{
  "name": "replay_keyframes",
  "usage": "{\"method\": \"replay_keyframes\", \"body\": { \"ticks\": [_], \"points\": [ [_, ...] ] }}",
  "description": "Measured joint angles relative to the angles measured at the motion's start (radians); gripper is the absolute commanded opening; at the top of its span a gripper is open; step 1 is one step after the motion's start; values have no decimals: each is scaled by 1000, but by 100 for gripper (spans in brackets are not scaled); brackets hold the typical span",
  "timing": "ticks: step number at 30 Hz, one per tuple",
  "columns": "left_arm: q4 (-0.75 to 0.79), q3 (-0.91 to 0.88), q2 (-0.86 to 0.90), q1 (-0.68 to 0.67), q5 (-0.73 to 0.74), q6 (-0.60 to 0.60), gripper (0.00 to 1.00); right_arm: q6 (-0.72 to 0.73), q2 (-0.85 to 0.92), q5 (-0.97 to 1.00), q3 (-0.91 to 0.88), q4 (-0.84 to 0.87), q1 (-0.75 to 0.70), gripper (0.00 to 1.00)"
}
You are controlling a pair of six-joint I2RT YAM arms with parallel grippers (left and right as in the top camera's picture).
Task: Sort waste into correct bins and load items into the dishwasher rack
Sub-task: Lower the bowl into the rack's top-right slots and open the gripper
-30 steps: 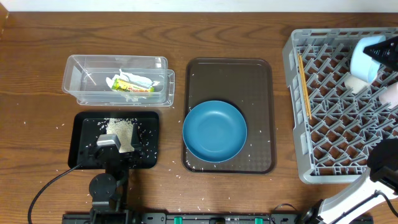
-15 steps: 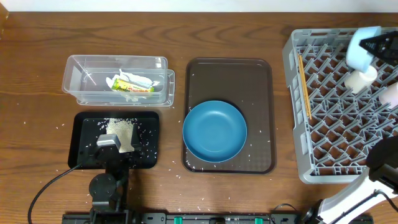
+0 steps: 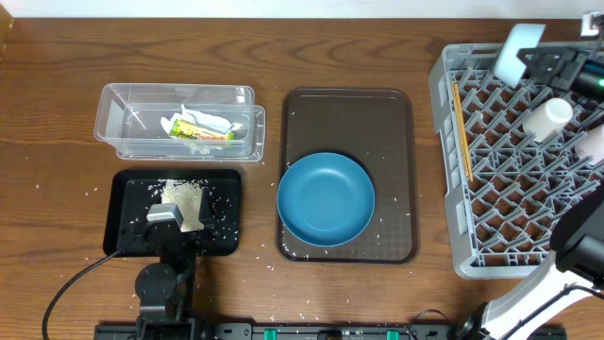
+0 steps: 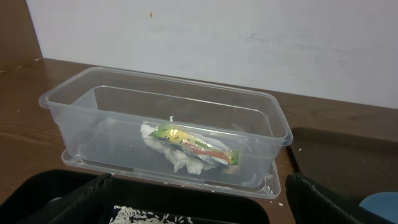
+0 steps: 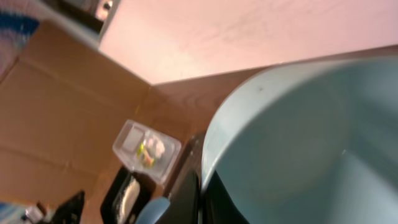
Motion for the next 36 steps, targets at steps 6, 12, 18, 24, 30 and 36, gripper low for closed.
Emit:
{"method": "replay_keyframes", "body": {
  "ticks": [6, 12, 18, 24, 30, 36],
  "points": [
    [0, 0, 0, 0, 0, 0, 89, 172, 4, -21, -150, 327, 54, 1],
    [0, 0, 0, 0, 0, 0, 89, 306, 5, -14, -239, 502, 89, 1],
    [0, 0, 0, 0, 0, 0, 89, 352, 14, 19, -251, 518, 97, 1],
    [0, 0, 0, 0, 0, 0, 89, 372, 59, 25, -251, 558, 93, 1],
    [0, 0, 0, 0, 0, 0, 89, 412, 87, -33, -250, 609, 68, 1],
    [0, 0, 0, 0, 0, 0, 89, 498, 104, -80, -251, 706, 13, 1]
  ]
}}
